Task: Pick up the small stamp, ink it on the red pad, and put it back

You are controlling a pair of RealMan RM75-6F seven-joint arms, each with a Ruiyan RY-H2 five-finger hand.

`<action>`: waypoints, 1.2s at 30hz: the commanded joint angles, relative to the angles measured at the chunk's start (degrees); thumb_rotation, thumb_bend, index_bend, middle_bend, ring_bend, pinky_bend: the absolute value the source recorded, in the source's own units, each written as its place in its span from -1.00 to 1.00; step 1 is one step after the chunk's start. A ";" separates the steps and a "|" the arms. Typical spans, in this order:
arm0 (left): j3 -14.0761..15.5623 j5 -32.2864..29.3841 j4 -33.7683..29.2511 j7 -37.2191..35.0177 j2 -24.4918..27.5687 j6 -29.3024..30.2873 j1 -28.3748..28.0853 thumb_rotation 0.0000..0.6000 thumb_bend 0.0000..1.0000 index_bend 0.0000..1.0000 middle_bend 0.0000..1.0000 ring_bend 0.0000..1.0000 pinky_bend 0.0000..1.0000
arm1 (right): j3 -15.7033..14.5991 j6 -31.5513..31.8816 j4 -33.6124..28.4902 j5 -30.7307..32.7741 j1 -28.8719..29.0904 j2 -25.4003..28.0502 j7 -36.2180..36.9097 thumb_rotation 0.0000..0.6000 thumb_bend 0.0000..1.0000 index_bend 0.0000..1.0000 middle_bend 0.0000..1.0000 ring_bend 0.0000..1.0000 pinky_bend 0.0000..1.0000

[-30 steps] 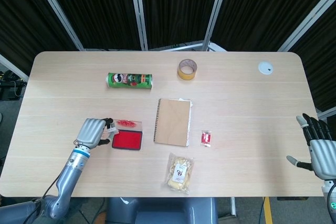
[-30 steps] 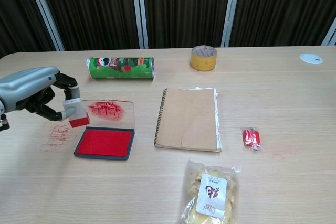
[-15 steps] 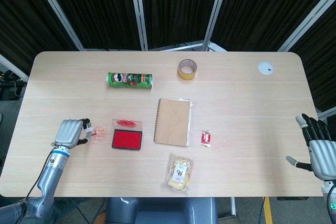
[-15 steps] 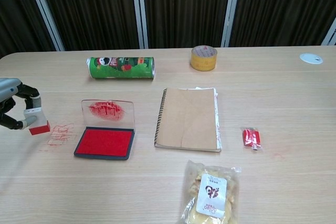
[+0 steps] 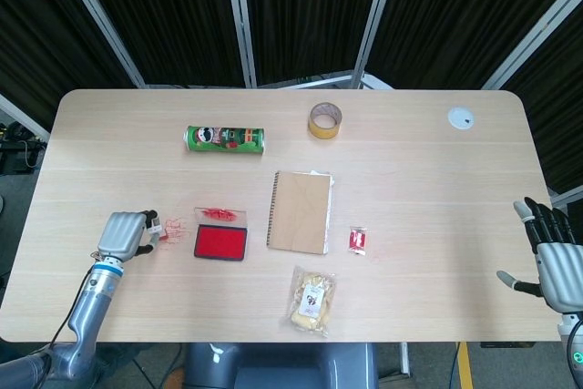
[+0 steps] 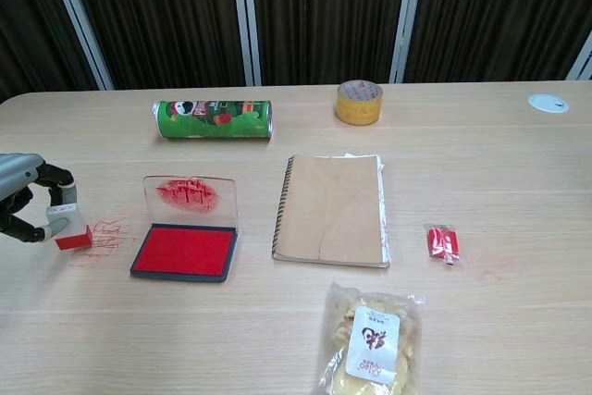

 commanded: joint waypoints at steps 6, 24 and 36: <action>0.04 0.02 0.37 0.50 -0.39 -0.42 0.14 1.00 -0.25 -0.03 -0.15 0.73 0.86 | 0.01 -0.07 -0.02 0.05 0.02 0.03 0.09 1.00 -1.00 -1.00 -1.00 -1.00 -1.00; -0.82 0.48 -3.02 1.02 1.91 0.57 0.66 1.00 -0.58 -0.21 -0.42 0.69 0.82 | 0.02 0.01 0.02 -0.07 0.02 0.02 0.34 1.00 -1.00 -1.00 -1.00 -1.00 -1.00; -1.39 9.37 -23.13 -0.63 18.42 14.50 5.57 1.00 -1.00 -0.70 -0.93 -0.22 -0.04 | -0.14 1.23 -1.13 -1.52 -0.37 0.93 2.02 1.00 -1.00 -1.00 -1.00 -1.00 -1.00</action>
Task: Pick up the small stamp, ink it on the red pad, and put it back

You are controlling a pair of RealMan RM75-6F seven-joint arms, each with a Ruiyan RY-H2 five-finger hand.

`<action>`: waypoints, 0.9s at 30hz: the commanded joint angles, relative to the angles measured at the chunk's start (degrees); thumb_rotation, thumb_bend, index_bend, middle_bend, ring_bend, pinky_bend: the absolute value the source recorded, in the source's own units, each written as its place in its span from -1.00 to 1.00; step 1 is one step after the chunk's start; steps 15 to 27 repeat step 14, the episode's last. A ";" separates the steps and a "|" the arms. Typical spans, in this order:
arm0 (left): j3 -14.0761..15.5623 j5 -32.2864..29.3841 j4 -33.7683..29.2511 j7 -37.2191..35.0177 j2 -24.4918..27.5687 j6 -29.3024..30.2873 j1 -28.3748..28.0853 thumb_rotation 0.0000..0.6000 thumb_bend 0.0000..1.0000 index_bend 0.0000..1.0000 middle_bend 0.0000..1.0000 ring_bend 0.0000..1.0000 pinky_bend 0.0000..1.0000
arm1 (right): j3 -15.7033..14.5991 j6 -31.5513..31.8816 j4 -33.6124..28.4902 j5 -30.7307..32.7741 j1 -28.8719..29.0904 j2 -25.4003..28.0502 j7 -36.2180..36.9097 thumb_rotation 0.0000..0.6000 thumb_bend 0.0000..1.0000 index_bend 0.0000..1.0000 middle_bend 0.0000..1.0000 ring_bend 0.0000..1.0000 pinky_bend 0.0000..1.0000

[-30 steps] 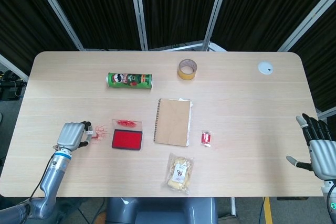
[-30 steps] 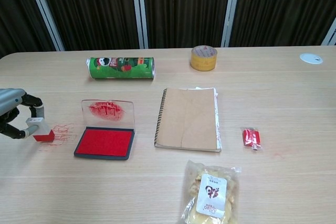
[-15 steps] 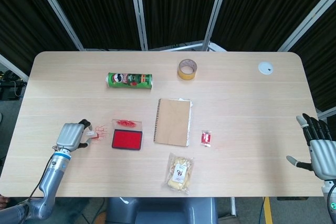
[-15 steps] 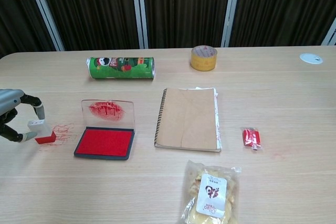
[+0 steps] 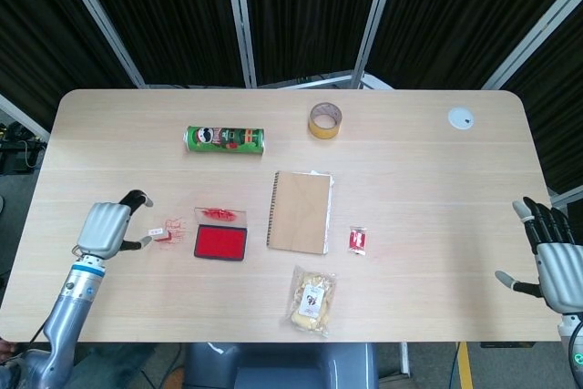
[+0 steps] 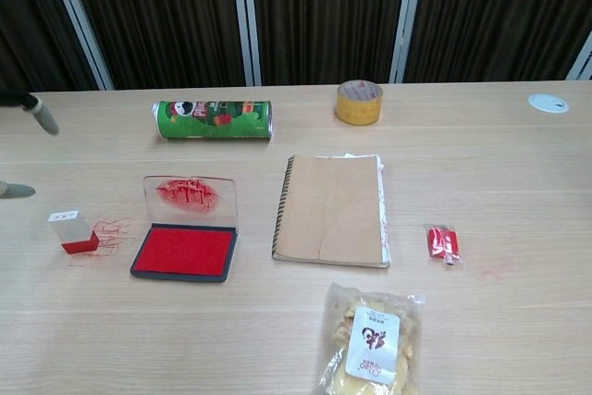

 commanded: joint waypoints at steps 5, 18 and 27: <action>1.89 5.12 -10.27 3.11 9.83 11.54 6.89 1.00 -1.00 -1.00 -1.00 -1.00 -1.00 | -0.03 1.23 -1.02 -1.16 -0.40 0.88 1.30 1.00 -1.00 -1.00 -1.00 -1.00 -1.00; 4.20 5.25 -15.30 7.25 13.60 15.78 11.43 1.00 -1.00 -1.00 -1.00 -1.00 -1.00 | -0.56 1.93 -0.82 -3.21 -0.43 1.21 0.94 1.00 -1.00 -1.00 -1.00 -1.00 -1.00; 4.20 5.25 -15.30 7.25 13.60 15.78 11.43 1.00 -1.00 -1.00 -1.00 -1.00 -1.00 | -0.56 1.93 -0.82 -3.21 -0.43 1.21 0.94 1.00 -1.00 -1.00 -1.00 -1.00 -1.00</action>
